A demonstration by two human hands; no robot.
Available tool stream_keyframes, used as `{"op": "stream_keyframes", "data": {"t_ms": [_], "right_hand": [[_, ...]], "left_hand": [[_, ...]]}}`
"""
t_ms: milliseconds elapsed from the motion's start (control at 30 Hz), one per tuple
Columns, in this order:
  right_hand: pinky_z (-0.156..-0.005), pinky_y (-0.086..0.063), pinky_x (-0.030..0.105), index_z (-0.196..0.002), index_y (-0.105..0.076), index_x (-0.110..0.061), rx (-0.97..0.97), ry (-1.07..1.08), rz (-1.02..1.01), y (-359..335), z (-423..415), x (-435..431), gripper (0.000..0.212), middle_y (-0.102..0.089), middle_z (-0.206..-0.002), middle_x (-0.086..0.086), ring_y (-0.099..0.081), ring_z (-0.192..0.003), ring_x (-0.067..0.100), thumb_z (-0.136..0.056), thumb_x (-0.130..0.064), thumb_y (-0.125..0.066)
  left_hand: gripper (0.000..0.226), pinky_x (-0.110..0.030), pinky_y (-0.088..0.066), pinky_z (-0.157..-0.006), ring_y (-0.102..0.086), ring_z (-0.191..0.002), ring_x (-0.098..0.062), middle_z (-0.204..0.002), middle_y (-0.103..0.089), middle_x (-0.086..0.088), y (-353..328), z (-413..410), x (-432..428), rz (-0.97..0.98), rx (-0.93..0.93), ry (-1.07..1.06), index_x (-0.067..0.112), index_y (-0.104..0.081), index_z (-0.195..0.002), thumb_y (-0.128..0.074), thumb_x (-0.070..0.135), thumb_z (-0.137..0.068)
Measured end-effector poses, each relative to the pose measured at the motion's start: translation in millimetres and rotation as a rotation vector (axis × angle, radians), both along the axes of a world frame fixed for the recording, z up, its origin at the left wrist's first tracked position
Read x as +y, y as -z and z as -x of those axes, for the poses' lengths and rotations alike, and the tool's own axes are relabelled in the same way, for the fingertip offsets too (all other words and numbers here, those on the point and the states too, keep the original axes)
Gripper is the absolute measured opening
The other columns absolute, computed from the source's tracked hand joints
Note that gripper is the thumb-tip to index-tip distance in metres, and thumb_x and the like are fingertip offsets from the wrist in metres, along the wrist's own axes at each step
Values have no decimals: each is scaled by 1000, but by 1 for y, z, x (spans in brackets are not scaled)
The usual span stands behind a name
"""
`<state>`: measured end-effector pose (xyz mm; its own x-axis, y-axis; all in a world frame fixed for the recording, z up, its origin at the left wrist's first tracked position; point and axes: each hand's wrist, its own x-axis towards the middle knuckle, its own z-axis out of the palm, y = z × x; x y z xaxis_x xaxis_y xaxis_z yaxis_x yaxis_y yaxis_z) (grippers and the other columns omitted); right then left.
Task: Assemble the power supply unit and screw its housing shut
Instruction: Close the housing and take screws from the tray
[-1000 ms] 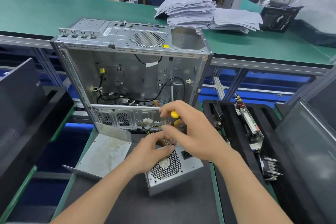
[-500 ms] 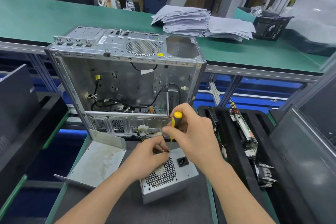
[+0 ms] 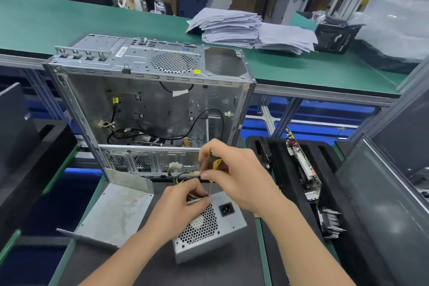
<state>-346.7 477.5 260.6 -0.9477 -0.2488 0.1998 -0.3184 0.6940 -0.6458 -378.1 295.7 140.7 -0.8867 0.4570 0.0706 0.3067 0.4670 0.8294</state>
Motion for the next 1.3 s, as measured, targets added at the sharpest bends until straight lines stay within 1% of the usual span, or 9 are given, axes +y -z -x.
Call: {"op": "stream_keyframes", "data": {"t_ms": [200,333,400,467,667,800,933,1067,1300], "right_hand": [[-61,-49,36,-88,-48,-22,194,357,-150,11,-3,-17,37,-49,-67,-5,-51,-65,17,-91,-47,-76],[-78,-52,41,-97,-57,-24,152,31,-71,2,-4,-7,11,-60,-91,-10,-60,-87,11,-98,-25,-67],[-91,-53,36,-104,-62,-24,-10,-197,14,-6,-3,1,23,-67,-113,-11,-64,-112,9,-94,-4,-65],[-90,-55,40,-104,-63,-23,-111,-248,71,-10,-2,4,30,-70,-111,-9,-67,-109,15,-93,4,-63],[-75,-57,38,-95,-61,-26,55,132,153,3,0,-5,26,-69,-82,-8,-69,-81,15,-85,-30,-85],[-62,-47,38,-83,-51,-18,273,367,-43,13,-2,-22,44,-46,-70,-7,-47,-65,17,-87,-51,-79],[-82,-53,33,-110,-59,-29,61,-7,75,6,-1,-10,15,-62,-104,-14,-62,-97,14,-99,-26,-68],[-93,-58,38,-115,-60,-24,-206,-270,180,-4,-2,2,30,-71,-111,-10,-70,-110,18,-98,1,-63],[-73,-60,41,-95,-52,-30,-4,261,217,9,0,-15,44,-71,-77,-7,-71,-74,12,-76,-31,-91]], "left_hand": [[12,-26,-45,-62,-63,-75,-4,-87,-71,23,0,0,1,-13,-9,-21,42,-63,-86,-73,46,-90],[9,-40,-53,-70,-65,-75,-12,-89,-72,20,1,-1,1,-20,-17,-4,37,-66,-89,-73,42,-92],[8,-36,-53,-68,-65,-76,-10,-88,-72,21,2,0,0,-29,-5,-9,38,-67,-90,-75,40,-91],[8,-30,-50,-68,-66,-80,-6,-89,-71,21,3,0,-1,-41,-5,-4,38,-68,-90,-75,40,-91],[11,-35,-55,-74,-66,-85,-5,-91,-72,23,4,-1,0,-14,18,-9,40,-63,-90,-73,43,-92],[11,-42,-57,-76,-68,-84,-6,-91,-72,21,3,-1,0,-27,1,-3,38,-63,-91,-72,44,-92],[14,-50,-56,-72,-68,-76,-14,-91,-73,17,1,-1,0,-39,-7,-3,36,-65,-96,-68,49,-91],[22,-48,-56,-71,-68,-75,-14,-86,-73,15,1,-2,-1,-29,4,-21,41,-67,-96,-62,60,-86],[9,-43,-56,-74,-67,-81,-11,-94,-72,23,2,-1,0,-8,18,-10,40,-62,-93,-68,48,-92]]}}
